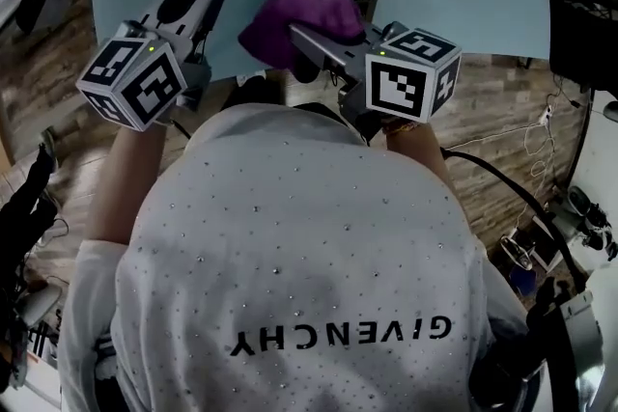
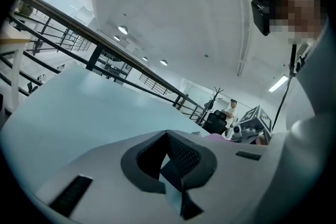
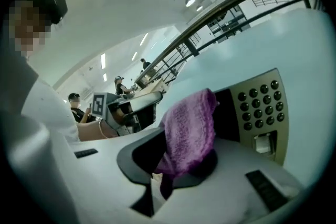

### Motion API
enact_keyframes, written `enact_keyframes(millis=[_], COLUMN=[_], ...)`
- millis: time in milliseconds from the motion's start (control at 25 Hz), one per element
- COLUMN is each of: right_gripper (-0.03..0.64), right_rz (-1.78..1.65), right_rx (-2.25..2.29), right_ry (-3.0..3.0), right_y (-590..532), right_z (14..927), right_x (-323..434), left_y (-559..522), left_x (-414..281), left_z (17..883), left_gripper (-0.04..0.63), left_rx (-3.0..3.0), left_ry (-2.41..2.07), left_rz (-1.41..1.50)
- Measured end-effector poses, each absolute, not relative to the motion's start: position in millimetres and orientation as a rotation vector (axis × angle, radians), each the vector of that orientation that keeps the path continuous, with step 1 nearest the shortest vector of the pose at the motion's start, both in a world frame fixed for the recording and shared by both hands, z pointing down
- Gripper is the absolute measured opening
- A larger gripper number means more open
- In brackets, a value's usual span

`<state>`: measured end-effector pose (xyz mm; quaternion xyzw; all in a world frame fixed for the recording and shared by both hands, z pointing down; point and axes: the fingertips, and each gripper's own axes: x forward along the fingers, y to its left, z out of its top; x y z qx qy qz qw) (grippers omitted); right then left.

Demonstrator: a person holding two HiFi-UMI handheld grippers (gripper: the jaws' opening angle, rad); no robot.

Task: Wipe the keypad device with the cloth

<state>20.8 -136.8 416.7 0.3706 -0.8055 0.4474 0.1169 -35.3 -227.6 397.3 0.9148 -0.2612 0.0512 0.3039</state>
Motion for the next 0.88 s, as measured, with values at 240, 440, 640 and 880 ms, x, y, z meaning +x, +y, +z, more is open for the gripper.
enact_keyframes(millis=[240, 440, 640, 880], right_gripper=[0.032, 0.034, 0.035, 0.034], right_rz=[1.228, 1.235, 1.254, 1.251], right_rx=[1.279, 1.381, 1.364, 1.292], right_ry=[-2.255, -2.217, -2.170, -2.197], right_y=[-137.9, -135.2, -129.8, -128.8], right_z=[424.9, 418.9, 432.2, 426.1], right_x=[72.6, 129.3, 155.3, 148.4], left_y=[-211.9, -199.1, -194.8, -192.9], left_x=[-25.8, -7.8, -10.3, -20.5], left_z=[398.5, 382.0, 377.7, 377.8], left_gripper=[0.000, 0.000, 0.000, 0.000], left_rx=[2.426, 2.433, 2.394, 2.354], left_ry=[-0.678, -0.717, -0.794, -0.873], left_rz=[0.135, 0.108, 0.034, -0.013])
